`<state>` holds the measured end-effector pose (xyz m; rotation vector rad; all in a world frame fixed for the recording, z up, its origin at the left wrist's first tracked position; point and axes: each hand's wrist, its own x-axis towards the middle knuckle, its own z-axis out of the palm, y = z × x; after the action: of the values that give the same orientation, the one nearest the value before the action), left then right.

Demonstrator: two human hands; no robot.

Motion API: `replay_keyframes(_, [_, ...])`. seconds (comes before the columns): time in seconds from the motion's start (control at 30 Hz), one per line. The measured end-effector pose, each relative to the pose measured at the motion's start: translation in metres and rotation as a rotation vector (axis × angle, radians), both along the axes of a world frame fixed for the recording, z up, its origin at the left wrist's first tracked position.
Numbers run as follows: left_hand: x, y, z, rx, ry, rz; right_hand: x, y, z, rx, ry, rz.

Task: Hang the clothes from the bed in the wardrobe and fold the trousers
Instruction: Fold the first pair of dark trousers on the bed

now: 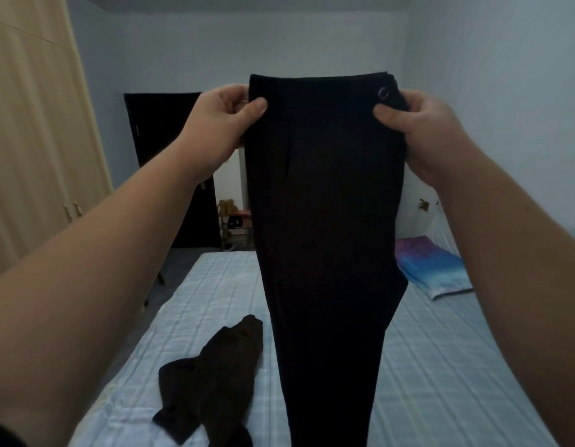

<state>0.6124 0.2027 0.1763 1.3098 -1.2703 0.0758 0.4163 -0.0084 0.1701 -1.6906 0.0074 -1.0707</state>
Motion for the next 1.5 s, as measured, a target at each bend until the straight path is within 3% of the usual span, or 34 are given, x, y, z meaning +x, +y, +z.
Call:
replay_keyframes(0.4, [0.054,-0.024,-0.058,0.119,0.144,-0.024,0.048,-0.02,-0.052,0.051,0.15,-0.036])
replay_keyframes(0.63, [0.135,-0.117,-0.111,0.199,0.279,0.04,0.14,-0.12,-0.112,0.136,0.252,-0.04])
replay_keyframes(0.93, [0.276,-0.294,-0.208,0.246,0.478,0.222,0.31,-0.291,-0.213,0.236,0.422,-0.056])
replay_keyframes(1.13, [0.332,-0.368,-0.256,0.316,0.483,0.32,0.379,-0.365,-0.268,0.217,0.461,-0.076])
replay_keyframes(1.37, [0.348,-0.388,-0.339,0.535,0.389,0.371,0.385,-0.387,-0.348,0.059,0.676,-0.162])
replay_keyframes(1.5, [0.339,-0.374,-0.402,0.609,0.466,0.34,0.365,-0.383,-0.41,-0.199,0.84,-0.251])
